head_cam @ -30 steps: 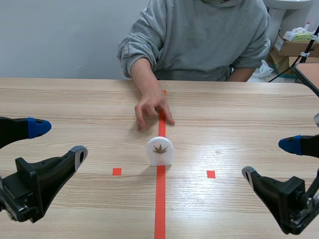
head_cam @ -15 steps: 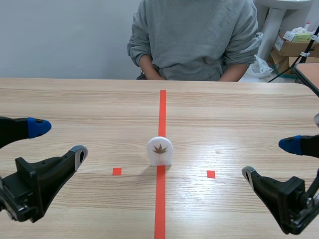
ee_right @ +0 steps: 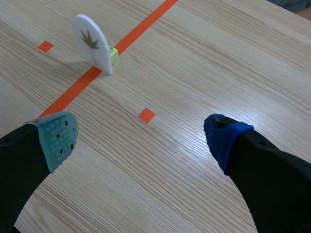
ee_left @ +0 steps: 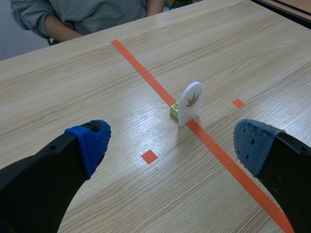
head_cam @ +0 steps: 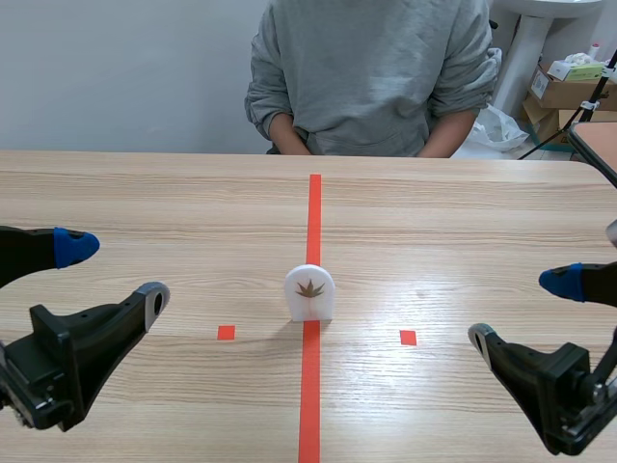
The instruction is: Do the leaf sorting experiment
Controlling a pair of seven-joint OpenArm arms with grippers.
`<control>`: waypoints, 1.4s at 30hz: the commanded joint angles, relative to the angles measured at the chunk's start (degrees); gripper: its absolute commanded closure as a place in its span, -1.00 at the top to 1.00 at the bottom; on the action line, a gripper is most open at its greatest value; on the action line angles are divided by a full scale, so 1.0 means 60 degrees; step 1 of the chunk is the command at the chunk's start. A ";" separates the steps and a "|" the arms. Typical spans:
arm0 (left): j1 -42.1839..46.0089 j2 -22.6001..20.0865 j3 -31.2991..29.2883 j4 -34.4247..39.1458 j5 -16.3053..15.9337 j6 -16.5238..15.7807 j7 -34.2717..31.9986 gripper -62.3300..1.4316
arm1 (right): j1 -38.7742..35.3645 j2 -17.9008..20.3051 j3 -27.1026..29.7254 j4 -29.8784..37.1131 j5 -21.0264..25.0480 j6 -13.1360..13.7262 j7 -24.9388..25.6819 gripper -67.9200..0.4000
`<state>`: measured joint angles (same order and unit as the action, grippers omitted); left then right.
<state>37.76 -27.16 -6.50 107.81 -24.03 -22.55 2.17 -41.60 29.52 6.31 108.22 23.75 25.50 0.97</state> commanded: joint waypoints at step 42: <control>0.0047 -0.0058 -0.0044 0.0095 -0.0058 -0.0011 -0.0098 0.74 | 0.1712 0.0175 -0.0204 -0.0834 0.0069 0.0415 -0.0794 0.57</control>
<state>37.76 -27.16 -6.50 107.81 -24.03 -22.55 2.35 -32.53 29.63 5.74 103.90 23.57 28.12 -4.10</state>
